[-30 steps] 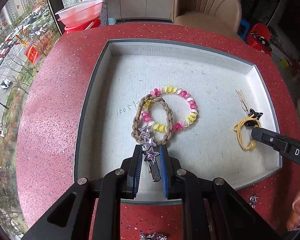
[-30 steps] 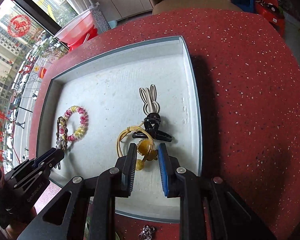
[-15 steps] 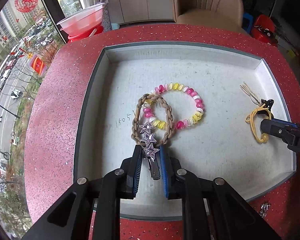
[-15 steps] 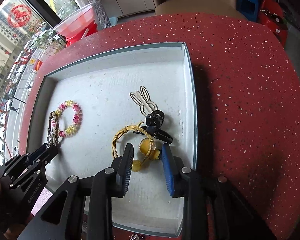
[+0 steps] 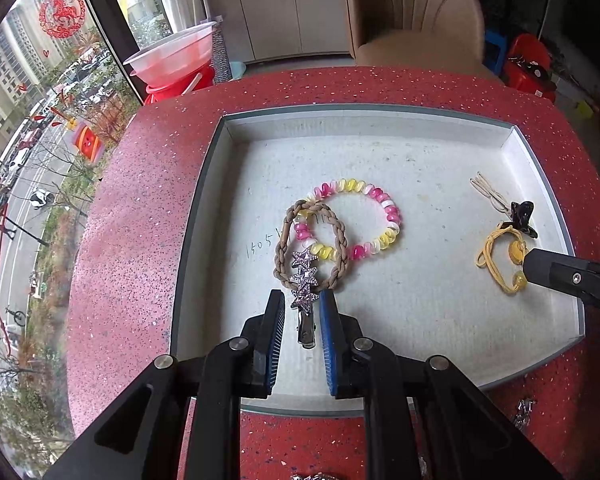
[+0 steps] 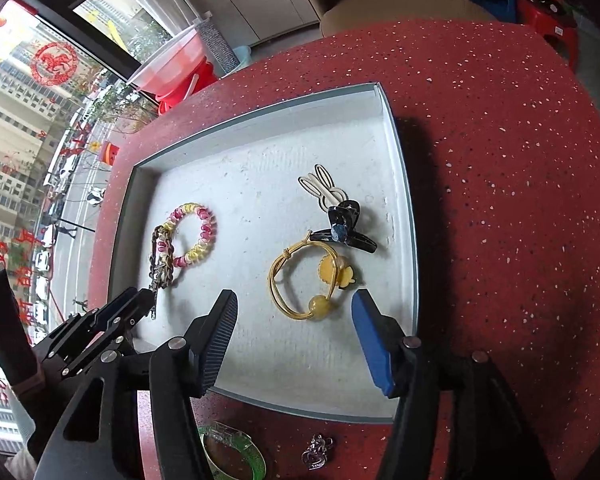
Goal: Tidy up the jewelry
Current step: 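Open the right tool beside the claw clip while the left tool releases the star clip onto the rope bracelet, then move the right tool to the brown coil hair tie while the left tool approaches the silver heart brooch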
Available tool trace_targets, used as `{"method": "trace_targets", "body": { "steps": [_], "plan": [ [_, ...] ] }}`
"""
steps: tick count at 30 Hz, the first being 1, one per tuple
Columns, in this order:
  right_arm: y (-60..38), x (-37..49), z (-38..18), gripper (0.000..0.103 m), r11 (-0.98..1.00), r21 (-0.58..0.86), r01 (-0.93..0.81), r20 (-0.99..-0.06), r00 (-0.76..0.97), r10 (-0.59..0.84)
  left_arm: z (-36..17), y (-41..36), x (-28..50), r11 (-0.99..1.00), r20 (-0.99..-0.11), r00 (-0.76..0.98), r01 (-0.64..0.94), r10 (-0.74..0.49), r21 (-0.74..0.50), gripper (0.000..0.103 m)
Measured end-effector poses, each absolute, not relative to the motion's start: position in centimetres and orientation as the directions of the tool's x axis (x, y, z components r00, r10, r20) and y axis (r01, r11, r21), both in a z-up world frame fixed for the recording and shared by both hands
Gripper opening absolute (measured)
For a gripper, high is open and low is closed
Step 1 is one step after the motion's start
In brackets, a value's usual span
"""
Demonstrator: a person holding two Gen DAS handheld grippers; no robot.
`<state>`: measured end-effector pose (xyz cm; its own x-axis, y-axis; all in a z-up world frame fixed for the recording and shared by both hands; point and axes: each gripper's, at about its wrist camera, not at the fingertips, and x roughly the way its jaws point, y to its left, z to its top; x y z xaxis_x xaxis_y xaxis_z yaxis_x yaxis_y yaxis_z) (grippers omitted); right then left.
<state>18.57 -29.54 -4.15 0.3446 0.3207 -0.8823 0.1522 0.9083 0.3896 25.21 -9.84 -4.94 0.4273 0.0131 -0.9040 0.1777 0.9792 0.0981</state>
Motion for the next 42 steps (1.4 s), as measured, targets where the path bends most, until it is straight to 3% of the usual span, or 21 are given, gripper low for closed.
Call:
{"method": "trace_targets", "body": {
  "steps": [14, 15, 16, 17, 28, 29, 30, 36, 42],
  "plan": [
    [-28.5, 16.1, -2.0, 0.077, 0.904, 0.407, 0.131, -0.863, 0.380, 0.334, -3.1, -8.7, 23.1, 0.983, -0.900, 0.432, 0.183, -0.052, 0.031, 0.037],
    [-28.6, 15.9, -1.9, 0.079, 0.902, 0.411, 0.134, -0.861, 0.383, 0.336, -3.1, -8.6, 23.0, 0.983, -0.900, 0.432, 0.183, -0.055, 0.028, 0.056],
    [-28.6, 15.6, -1.8, 0.080, 0.900, 0.413, 0.138, -0.859, 0.386, 0.335, -2.9, -8.4, 22.8, 0.983, -0.900, 0.432, 0.180, -0.058, 0.023, 0.100],
    [-28.7, 15.3, -1.6, 0.080, 0.900, 0.413, 0.140, -0.858, 0.390, 0.334, -2.7, -8.2, 22.5, 0.986, -0.895, 0.442, 0.168, -0.054, 0.023, 0.103],
    [-28.7, 12.1, 0.2, 0.088, 0.876, 0.463, 0.135, -0.806, 0.474, 0.353, -2.5, -6.7, 20.0, 0.986, -0.883, 0.465, 0.164, -0.056, 0.024, 0.103],
    [-28.7, 11.7, 0.4, 0.090, 0.871, 0.472, 0.134, -0.796, 0.489, 0.356, -2.2, -6.3, 19.8, 0.986, -0.886, 0.460, 0.163, -0.058, 0.020, 0.103],
    [-28.7, 11.4, 0.6, 0.103, 0.869, 0.475, 0.136, -0.789, 0.502, 0.353, -2.5, -6.1, 19.6, 0.987, -0.890, 0.453, 0.161, -0.058, 0.017, 0.103],
    [-28.9, 9.8, 1.4, 0.103, 0.864, 0.477, 0.158, -0.768, 0.554, 0.323, -2.9, -4.7, 17.7, 0.987, -0.915, 0.399, 0.159, -0.064, 0.000, 0.103],
    [-28.2, 8.8, 1.1, 0.103, 0.877, 0.448, 0.174, -0.811, 0.491, 0.318, -2.8, -3.6, 15.9, 0.988, -0.915, 0.401, 0.150, -0.036, 0.027, 0.103]
  ]
}}
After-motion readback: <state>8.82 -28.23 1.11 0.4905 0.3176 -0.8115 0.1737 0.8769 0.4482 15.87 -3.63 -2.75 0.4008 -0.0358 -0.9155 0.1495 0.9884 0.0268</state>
